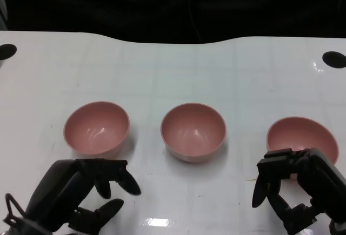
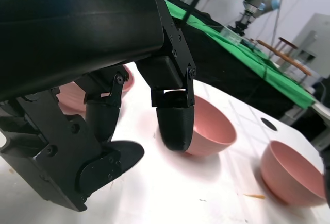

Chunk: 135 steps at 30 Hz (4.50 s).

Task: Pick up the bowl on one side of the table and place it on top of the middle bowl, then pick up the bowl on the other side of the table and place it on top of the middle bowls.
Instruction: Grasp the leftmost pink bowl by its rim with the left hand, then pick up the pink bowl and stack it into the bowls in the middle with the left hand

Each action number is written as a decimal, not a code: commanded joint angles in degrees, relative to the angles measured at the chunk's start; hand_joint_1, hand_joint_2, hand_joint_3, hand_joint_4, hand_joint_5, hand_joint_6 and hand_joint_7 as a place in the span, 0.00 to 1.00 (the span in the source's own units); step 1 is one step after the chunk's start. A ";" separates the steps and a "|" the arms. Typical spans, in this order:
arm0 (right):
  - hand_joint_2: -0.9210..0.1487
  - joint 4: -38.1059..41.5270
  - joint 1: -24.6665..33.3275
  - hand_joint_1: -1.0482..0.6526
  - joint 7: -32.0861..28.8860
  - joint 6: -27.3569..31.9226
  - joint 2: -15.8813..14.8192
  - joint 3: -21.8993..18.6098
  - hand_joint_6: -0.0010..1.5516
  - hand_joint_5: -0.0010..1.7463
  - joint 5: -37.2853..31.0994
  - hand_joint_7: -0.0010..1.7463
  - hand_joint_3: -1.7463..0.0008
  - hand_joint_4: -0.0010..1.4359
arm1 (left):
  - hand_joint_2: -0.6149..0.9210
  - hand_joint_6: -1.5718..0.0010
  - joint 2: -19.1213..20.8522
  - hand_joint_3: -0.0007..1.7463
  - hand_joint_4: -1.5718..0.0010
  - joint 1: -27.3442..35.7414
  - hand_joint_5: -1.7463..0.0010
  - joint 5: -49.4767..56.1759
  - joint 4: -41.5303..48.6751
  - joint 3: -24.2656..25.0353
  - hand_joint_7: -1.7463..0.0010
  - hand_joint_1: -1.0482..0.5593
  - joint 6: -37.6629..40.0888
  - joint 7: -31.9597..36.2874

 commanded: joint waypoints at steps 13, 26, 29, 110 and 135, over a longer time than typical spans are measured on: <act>0.94 -0.25 -0.53 0.76 -0.18 -0.17 -0.29 0.00 0.69 0.89 0.26 0.65 0.00 0.75 | 0.97 0.58 -1.35 0.01 0.73 3.39 0.58 19.11 -19.54 0.93 0.99 0.45 22.62 3.22; 0.93 -0.01 -0.83 0.76 -0.85 -0.10 0.28 0.04 0.69 0.89 -0.73 0.66 0.00 0.76 | 0.97 0.71 -0.58 0.00 0.80 1.71 0.65 28.70 -25.43 -2.00 1.00 0.35 35.94 -2.87; 0.93 -0.11 -0.79 0.76 -1.01 0.01 0.44 0.06 0.70 0.89 -0.91 0.66 0.00 0.76 | 0.97 0.72 -0.97 0.00 0.81 0.08 0.66 29.99 -24.30 -2.99 1.00 0.34 38.37 -4.65; 0.92 -4.65 1.11 0.77 -1.43 3.45 0.38 1.25 0.69 0.91 -2.67 0.66 0.01 0.74 | 0.88 0.47 0.03 0.30 0.47 -38.06 0.00 22.94 13.76 -24.79 0.26 0.49 12.64 6.88; 0.91 -4.77 1.02 0.75 -1.93 3.84 0.13 1.49 0.69 0.88 -3.29 0.65 0.02 0.74 | 1.00 0.87 -2.24 0.21 0.99 -37.47 0.83 22.88 17.48 -27.77 1.00 0.23 18.52 0.10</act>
